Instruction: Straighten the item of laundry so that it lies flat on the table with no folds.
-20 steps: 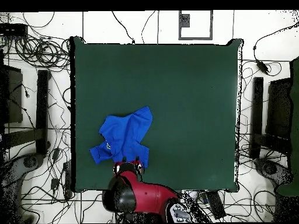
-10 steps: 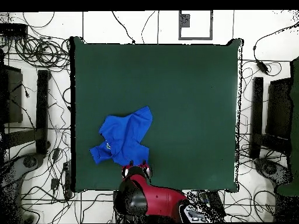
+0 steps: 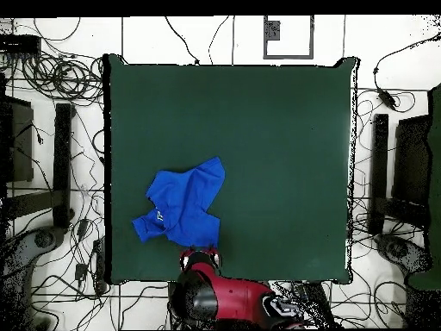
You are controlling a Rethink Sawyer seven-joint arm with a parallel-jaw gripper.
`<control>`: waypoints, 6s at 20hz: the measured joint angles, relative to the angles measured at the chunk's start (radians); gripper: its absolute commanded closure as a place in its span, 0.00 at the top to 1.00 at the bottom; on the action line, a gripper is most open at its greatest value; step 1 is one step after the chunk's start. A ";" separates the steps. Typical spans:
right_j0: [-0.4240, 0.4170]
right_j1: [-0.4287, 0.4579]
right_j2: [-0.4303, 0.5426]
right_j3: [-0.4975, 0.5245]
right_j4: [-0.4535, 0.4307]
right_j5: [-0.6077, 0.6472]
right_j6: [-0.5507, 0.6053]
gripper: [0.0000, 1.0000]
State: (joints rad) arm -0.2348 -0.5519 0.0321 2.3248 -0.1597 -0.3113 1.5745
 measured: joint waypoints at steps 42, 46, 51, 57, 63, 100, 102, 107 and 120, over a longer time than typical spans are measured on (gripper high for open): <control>-0.118 -0.033 0.000 -0.023 -0.049 -0.002 0.000 1.00; -0.117 -0.013 0.000 -0.025 -0.049 -0.002 0.000 1.00; -0.096 0.028 0.000 -0.028 -0.032 -0.002 0.000 1.00; -0.050 0.067 -0.001 -0.044 0.004 -0.002 0.000 1.00; -0.022 0.100 -0.002 -0.061 0.035 -0.002 0.000 1.00; 0.004 0.000 -0.008 -0.061 0.100 -0.002 0.000 1.00; 0.004 -0.001 -0.008 -0.061 0.102 -0.002 0.000 1.00; 0.009 -0.003 -0.008 -0.061 0.114 -0.002 0.000 1.00; 0.010 -0.014 -0.014 -0.064 0.123 -0.002 0.000 1.00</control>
State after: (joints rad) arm -0.2248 -0.5659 0.0181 2.2610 -0.0363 -0.3132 1.5745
